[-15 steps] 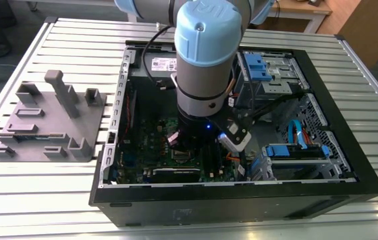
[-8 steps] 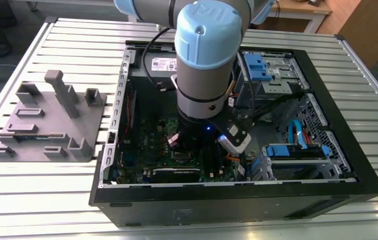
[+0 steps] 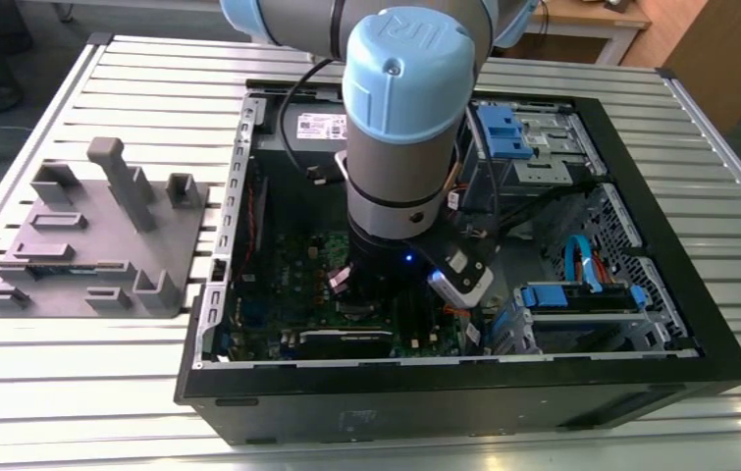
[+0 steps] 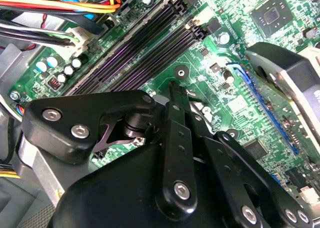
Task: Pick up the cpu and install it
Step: 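Install the first cpu locking lever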
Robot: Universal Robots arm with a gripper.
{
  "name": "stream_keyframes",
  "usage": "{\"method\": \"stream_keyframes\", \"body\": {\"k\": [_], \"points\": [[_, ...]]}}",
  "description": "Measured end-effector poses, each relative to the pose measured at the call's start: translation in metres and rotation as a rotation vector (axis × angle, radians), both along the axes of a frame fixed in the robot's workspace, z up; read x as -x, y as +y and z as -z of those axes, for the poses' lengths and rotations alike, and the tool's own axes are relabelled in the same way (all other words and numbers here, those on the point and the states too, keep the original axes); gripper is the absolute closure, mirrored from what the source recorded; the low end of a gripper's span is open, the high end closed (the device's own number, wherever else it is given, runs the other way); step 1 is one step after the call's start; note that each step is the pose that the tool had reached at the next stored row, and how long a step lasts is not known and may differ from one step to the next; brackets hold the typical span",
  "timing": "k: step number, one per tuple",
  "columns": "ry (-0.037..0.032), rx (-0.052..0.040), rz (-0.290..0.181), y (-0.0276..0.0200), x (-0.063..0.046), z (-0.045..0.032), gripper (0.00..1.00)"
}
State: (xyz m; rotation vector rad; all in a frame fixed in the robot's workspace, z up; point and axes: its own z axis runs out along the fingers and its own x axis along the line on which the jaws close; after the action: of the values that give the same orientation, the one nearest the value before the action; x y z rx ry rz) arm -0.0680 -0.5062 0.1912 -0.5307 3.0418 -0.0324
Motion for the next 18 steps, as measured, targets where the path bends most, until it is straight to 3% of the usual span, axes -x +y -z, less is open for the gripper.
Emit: {"method": "stream_keyframes", "body": {"k": [18], "points": [[0.0001, -0.0008, 0.0, -0.0008, -0.0017, 0.0029, 0.89]]}}
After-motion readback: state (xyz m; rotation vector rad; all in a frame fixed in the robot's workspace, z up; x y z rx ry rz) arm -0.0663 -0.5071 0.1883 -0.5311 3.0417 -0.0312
